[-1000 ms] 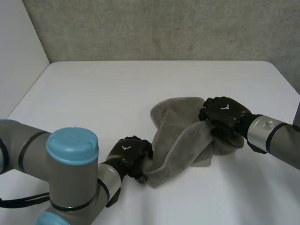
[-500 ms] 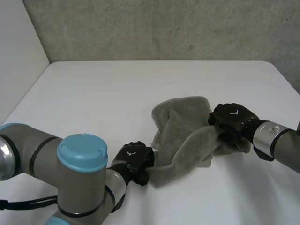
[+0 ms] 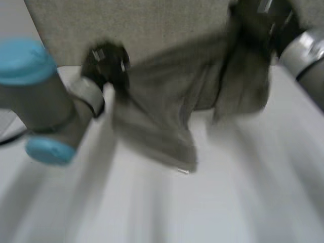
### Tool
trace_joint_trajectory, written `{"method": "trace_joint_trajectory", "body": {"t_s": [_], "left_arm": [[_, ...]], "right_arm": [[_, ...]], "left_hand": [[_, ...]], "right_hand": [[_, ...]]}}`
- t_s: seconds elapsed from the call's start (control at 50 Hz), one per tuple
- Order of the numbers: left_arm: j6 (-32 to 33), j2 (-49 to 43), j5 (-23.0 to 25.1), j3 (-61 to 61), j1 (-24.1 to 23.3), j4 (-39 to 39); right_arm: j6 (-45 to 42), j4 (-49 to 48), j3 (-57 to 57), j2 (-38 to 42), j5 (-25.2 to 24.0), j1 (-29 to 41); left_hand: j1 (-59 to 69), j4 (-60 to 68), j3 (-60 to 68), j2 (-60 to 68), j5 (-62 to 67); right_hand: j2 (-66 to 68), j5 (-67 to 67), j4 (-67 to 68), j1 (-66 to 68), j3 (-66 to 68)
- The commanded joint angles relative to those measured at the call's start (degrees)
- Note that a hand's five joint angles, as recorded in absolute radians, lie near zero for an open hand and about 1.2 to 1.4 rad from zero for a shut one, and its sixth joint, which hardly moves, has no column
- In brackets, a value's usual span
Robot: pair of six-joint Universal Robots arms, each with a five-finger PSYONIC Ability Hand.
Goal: Fold the towel.
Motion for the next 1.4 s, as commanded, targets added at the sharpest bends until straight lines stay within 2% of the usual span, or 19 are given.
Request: {"method": "trace_joint_trajectory", "body": {"t_s": [0.02, 0.14, 0.22, 0.3, 0.38, 0.52, 0.56, 0.6, 0.62, 0.64, 0.66, 0.78, 0.8, 0.82, 0.86, 1.08, 1.28, 1.34, 1.4], "left_arm": [[2.5, 10.5, 0.5, 1.1, 1.5, 6.5], [4.4, 15.0, 0.7, -13.2, 1.4, 9.9], [9.0, 15.4, 2.7, -26.3, 1.7, 10.3], [13.6, 14.1, 4.7, -33.9, 3.2, 11.3], [17.8, 7.9, 6.3, -40.1, 3.3, 12.6], [18.1, 3.7, 5.9, -40.4, 2.8, 12.6], [18.1, 3.8, 5.9, -40.1, 3.1, 12.6], [18.3, 3.9, 5.8, -39.2, 3.2, 12.8], [18.3, 3.9, 5.8, -39.2, 3.2, 12.8], [18.3, 3.9, 5.6, -39.0, 3.3, 12.8], [18.3, 3.9, 5.6, -38.9, 3.4, 12.8], [18.3, 3.5, 5.6, -39.0, 3.6, 12.9], [18.3, 3.4, 5.6, -39.0, 3.5, 12.9], [18.3, 3.4, 5.6, -39.0, 3.5, 12.9], [18.2, 3.4, 5.6, -39.1, 3.4, 12.9], [18.2, 3.2, 5.7, -39.1, 3.5, 12.9], [18.0, 2.6, 6.2, -39.6, 3.3, 12.7], [18.0, 2.0, 6.2, -39.6, 2.8, 12.6], [18.1, 1.9, 6.2, -39.6, 2.7, 12.5]], "right_arm": [[8.4, -11.9, 3.5, -5.4, 2.1, 0.2], [5.7, -10.8, 17.6, -9.6, -3.5, -0.1], [0.7, -10.4, 29.1, -9.5, -7.5, -1.4], [-3.7, -9.8, 35.3, -7.6, -8.5, -3.0], [-10.5, -7.1, 39.2, -3.1, -7.8, -4.4], [-13.6, 3.7, 38.2, -0.8, -6.5, -4.5], [-13.5, 5.6, 37.7, -0.9, -6.0, -4.3], [-12.9, 7.7, 37.4, -1.0, -5.5, -4.1], [-12.9, 7.7, 37.4, -1.0, -5.5, -4.1], [-12.6, 7.8, 37.4, -1.1, -5.0, -4.0], [-12.6, 7.8, 37.4, -1.1, -5.0, -4.0], [-10.3, 9.0, 38.0, -1.2, -2.8, -4.4], [-8.9, 9.7, 38.0, -1.2, -2.2, -4.5], [-8.9, 9.7, 38.0, -1.2, -2.2, -4.5], [-5.4, 12.0, 37.8, -1.3, -0.8, -5.0], [2.4, 11.3, 40.9, -2.2, 1.3, -9.2], [2.2, 11.9, 38.6, -1.6, 0.8, -11.7], [0.5, 15.4, 37.1, -1.6, -0.4, -12.5], [-3.9, 21.5, 35.3, -1.4, -2.2, -13.5]], "left_hand": [[5.1, -3.2, -2.6, 5.8, 4.0], [5.1, -3.2, -2.6, 5.8, 4.0], [5.1, -3.2, -2.6, 5.8, 4.0], [5.1, -3.2, -2.6, 5.8, 4.0], [5.1, -3.2, -2.6, 5.8, 4.0], [5.1, -3.2, -2.6, 5.8, 4.0], [5.1, -3.2, -2.6, 5.8, 4.0], [5.1, -3.2, -2.6, 5.8, 4.0], [5.1, -3.2, -2.6, 5.8, 4.0], [5.1, -3.2, -2.6, 5.8, 4.0], [-3.9, -3.2, -2.6, -3.2, -5.0], [-13.9, -3.2, -2.6, -13.2, -15.0], [-21.7, -3.2, -2.6, -21.0, -22.8], [-30.9, -3.2, -2.6, -30.2, -32.0], [-34.0, -3.2, -2.6, -33.3, -35.1], [-39.9, -3.2, -2.6, -39.2, -41.0], [-46.8, -3.2, -2.6, -46.1, -47.9], [-56.2, -3.2, -2.6, -55.5, -57.3], [-57.9, -3.2, -2.6, -57.2, -59.0]], "right_hand": [[6.9, 6.1, -3.0, 5.9, -1.9], [6.9, 6.1, -3.0, 5.9, -1.9], [6.9, 6.1, -3.0, 5.9, -1.9], [6.9, 6.1, -3.0, 5.9, -1.9], [6.9, 6.1, -3.0, 5.9, -1.9], [2.8, 2.0, -3.0, 1.8, -1.9], [-3.7, -4.4, -3.0, -4.7, -1.9], [-25.1, -25.8, -3.0, -26.1, -1.9], [-25.2, -25.9, -3.0, -26.2, -1.9], [-33.3, -34.1, -3.0, -34.4, -1.9], [-33.4, -34.2, -3.0, -34.4, -1.9], [-43.7, -44.4, -3.0, -44.7, -1.9], [-46.2, -46.9, -3.0, -47.2, -1.9], [-46.2, -47.0, -3.0, -47.2, -1.9], [-46.2, -47.0, -3.0, -47.2, -1.9], [-42.5, -43.3, -3.0, -43.5, -1.9], [-43.7, -44.5, -3.0, -44.7, -1.9], [-42.8, -43.6, -3.0, -43.9, -1.9], [-40.2, -40.9, -3.0, -41.2, -1.9]]}}
